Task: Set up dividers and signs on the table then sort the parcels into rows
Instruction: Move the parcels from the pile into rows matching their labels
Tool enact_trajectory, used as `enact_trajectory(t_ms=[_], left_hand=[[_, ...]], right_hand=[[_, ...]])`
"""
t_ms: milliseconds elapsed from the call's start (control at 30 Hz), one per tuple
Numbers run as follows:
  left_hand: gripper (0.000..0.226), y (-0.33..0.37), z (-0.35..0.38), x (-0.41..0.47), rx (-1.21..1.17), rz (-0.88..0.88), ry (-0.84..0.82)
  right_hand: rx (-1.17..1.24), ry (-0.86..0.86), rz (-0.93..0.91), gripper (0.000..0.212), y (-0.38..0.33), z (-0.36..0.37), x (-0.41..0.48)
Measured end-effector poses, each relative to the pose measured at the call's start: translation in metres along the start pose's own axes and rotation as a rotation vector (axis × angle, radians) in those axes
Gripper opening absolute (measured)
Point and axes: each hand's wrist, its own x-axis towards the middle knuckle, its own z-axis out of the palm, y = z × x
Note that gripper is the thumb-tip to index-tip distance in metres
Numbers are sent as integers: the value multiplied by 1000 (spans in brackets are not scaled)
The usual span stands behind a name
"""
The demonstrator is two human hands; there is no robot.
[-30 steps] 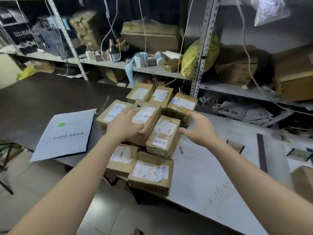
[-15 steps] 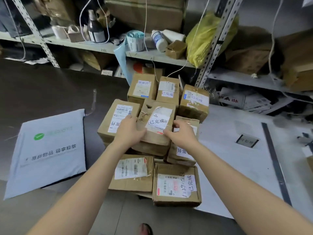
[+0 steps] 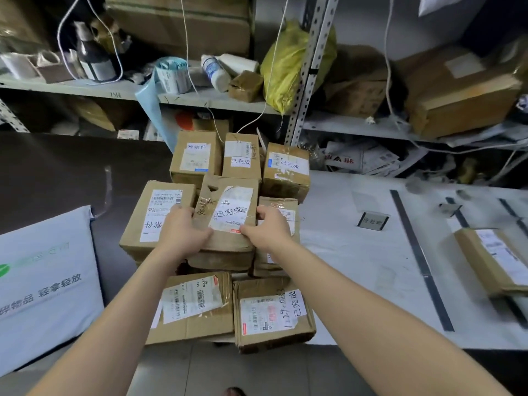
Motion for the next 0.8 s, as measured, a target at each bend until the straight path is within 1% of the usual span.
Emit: enact_trajectory(t_ms=[133, 167, 267, 333, 367, 433, 500, 667, 800], left_hand=[[42, 4, -3, -9, -42, 27, 43], [40, 5, -5, -10, -62, 30, 53], [25, 15, -18, -21, -133, 47, 86], [29, 24, -27, -26, -166, 83, 126], [34, 29, -32, -27, -167, 113, 139], [32, 43, -41, -32, -151, 160, 159], [39, 57, -45, -34, -127, 195, 185], [49, 104, -47, -40, -72, 320, 203], [46, 155, -28, -65, -56, 425, 226]], right_hand=[[33, 10, -18, 47, -1, -8, -6], [48, 9, -30, 47, -3, -10, -8], [78, 12, -74, 47, -11, -21, -13], [91, 22, -103, 46, -17, -32, -17], [99, 30, -113, 44, -19, -39, -18], [99, 57, -137, 36, -23, -54, -20], [90, 86, -140, 30, -26, -67, -22], [160, 175, -160, 43, -17, -114, -33], [219, 243, -181, 40, 11, -164, -51]])
